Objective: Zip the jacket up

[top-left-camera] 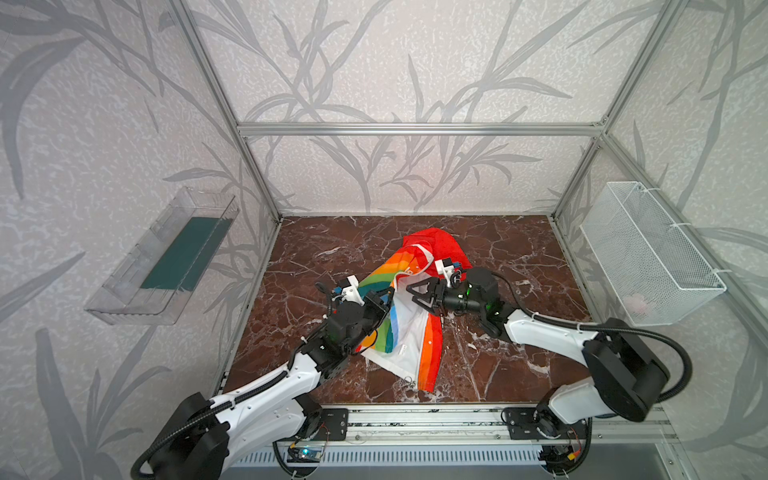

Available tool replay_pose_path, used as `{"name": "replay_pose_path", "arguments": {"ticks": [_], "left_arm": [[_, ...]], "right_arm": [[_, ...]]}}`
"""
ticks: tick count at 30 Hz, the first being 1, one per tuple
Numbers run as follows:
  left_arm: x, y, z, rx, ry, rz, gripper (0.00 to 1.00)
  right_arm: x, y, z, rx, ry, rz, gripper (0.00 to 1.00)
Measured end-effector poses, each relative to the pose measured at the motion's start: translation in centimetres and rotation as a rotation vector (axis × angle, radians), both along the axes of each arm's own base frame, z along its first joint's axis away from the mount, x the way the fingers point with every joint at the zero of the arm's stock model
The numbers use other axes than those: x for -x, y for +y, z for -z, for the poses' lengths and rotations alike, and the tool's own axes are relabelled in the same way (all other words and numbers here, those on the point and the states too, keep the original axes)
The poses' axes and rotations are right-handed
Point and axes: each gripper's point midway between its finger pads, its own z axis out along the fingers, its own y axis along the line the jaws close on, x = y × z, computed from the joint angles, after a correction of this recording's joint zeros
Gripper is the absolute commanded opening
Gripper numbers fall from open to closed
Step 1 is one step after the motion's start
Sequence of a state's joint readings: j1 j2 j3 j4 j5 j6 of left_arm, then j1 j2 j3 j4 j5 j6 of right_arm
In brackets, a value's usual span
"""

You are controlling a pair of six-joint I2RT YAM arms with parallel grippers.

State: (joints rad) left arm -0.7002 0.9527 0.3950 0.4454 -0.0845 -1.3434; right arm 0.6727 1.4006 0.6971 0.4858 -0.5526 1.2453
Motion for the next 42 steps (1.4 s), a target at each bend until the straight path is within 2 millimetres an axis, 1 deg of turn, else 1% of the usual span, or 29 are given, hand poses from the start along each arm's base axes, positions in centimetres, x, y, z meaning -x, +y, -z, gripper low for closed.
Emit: {"name": "replay_pose_path", "arguments": {"ticks": [3, 5, 7, 8, 10, 13, 16, 18, 21, 23, 26, 28, 30, 34, 37, 41, 42], "left_arm": [[0.1, 0.3, 0.1, -0.012, 0.004, -0.001, 0.0], [0.2, 0.3, 0.2, -0.012, 0.006, 0.002, 0.0], [0.2, 0.2, 0.3, -0.013, 0.009, 0.008, 0.0], [0.3, 0.2, 0.3, -0.013, 0.009, 0.011, 0.0], [0.4, 0.1, 0.4, -0.015, 0.014, 0.02, 0.0], [0.6, 0.0, 0.8, -0.029, 0.024, 0.033, 0.0], [0.9, 0.0, 1.3, -0.042, 0.041, 0.046, 0.0], [1.1, 0.1, 1.4, -0.043, 0.052, 0.047, 0.0], [1.4, 0.5, 1.8, -0.038, 0.068, 0.045, 0.0], [1.7, 0.6, 2.5, -0.045, 0.087, 0.049, 0.0], [2.1, 0.7, 3.6, -0.051, 0.113, 0.056, 0.0], [2.5, 0.9, 4.1, -0.05, 0.125, 0.056, 0.0], [2.8, 1.2, 4.6, -0.046, 0.133, 0.053, 0.0], [3.4, 1.7, 5.1, -0.037, 0.149, 0.049, 0.0], [3.6, 1.9, 4.8, -0.023, 0.144, 0.046, 0.0], [3.9, 2.3, 4.9, -0.008, 0.142, 0.036, 0.0], [3.9, 2.5, 5.0, -0.008, 0.145, 0.032, 0.0]], "right_arm": [[1.6, -2.2, 1.4, 0.137, 0.034, 0.034, 0.67], [2.9, -3.7, 3.0, 0.245, 0.071, 0.05, 0.67], [4.9, -4.9, 4.9, 0.352, 0.115, 0.047, 0.67], [5.9, -5.3, 5.7, 0.39, 0.133, 0.04, 0.67], [8.6, -6.1, 7.6, 0.473, 0.18, 0.006, 0.67], [12.3, -6.8, 10.1, 0.597, 0.248, -0.051, 0.67], [15.3, -7.3, 11.3, 0.718, 0.273, -0.082, 0.68], [16.6, -7.4, 11.2, 0.781, 0.266, -0.086, 0.7], [17.7, -6.8, 10.6, 0.84, 0.253, -0.065, 0.71], [18.0, -5.9, 10.5, 0.848, 0.261, -0.04, 0.7], [18.5, -5.0, 11.3, 0.86, 0.284, -0.008, 0.67], [18.7, -4.6, 12.1, 0.892, 0.301, 0.008, 0.68], [18.5, -4.0, 12.6, 0.907, 0.304, 0.021, 0.66], [18.0, -2.7, 12.9, 0.914, 0.298, 0.03, 0.55], [17.8, -1.9, 13.2, 0.915, 0.298, 0.03, 0.55], [17.7, -1.7, 14.1, 0.934, 0.303, 0.034, 0.55], [17.7, -1.7, 14.4, 0.943, 0.305, 0.035, 0.53]]}}
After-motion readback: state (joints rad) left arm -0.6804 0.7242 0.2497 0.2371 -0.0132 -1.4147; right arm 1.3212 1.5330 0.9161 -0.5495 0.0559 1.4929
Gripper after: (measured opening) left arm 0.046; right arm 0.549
